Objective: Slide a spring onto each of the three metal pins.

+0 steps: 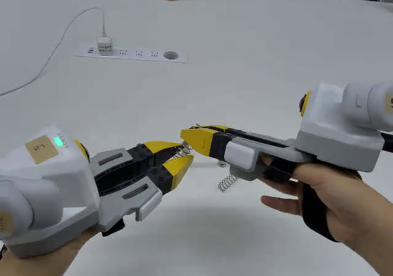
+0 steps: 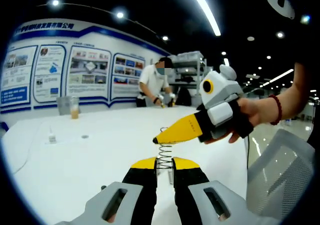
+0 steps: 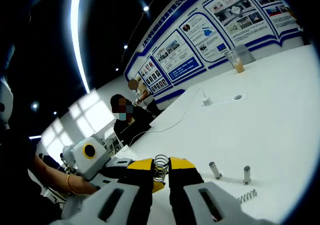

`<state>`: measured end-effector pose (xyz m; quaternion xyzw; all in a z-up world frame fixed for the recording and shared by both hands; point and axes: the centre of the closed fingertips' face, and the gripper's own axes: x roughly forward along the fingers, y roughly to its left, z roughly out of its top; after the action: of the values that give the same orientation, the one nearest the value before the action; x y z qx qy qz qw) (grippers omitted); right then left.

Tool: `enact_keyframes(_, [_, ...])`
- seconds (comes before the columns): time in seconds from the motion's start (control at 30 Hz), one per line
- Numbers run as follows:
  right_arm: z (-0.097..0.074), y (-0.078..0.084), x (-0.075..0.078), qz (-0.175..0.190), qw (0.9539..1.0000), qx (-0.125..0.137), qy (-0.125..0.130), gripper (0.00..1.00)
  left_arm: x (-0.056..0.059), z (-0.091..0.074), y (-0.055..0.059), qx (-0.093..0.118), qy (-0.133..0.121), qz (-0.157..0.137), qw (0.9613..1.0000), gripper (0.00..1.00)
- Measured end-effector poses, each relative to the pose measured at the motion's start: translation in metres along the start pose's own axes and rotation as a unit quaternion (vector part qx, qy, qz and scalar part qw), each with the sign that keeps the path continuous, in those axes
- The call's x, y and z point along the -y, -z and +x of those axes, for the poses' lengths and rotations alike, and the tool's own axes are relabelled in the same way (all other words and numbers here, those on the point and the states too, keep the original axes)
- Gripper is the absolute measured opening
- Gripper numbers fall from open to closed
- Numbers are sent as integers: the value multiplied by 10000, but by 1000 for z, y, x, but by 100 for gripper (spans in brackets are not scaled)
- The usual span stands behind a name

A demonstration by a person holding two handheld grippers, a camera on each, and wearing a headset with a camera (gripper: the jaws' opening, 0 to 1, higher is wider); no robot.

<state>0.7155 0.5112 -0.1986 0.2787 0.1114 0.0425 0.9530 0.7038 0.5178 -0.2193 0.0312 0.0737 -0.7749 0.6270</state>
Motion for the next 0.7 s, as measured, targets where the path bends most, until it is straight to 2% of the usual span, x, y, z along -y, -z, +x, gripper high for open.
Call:
enact_keyframes(0.1, [1,6,1,-295,9994,-140,91,12,0,1,2,-78,-25,23,10000,11])
enact_keyframes(0.13, [2,6,0,-292,9995,-126,90,12,0,0,5,-154,-46,48,9999,12])
enact_keyframes(0.33, [2,7,5,-682,9971,-200,256,12,-3,0,10,-271,-90,-60,9996,21])
enact_keyframes(0.5, [2,5,18,-1361,9889,-272,538,12,-6,-1,21,-496,-183,-4,9986,30])
enact_keyframes(0.63, [4,3,24,-1326,9892,-223,591,12,-5,-2,29,-697,-234,133,9972,39])
enact_keyframes(0.7, [5,1,29,-1455,9869,-177,673,12,-5,-3,34,-793,-256,235,9962,43])
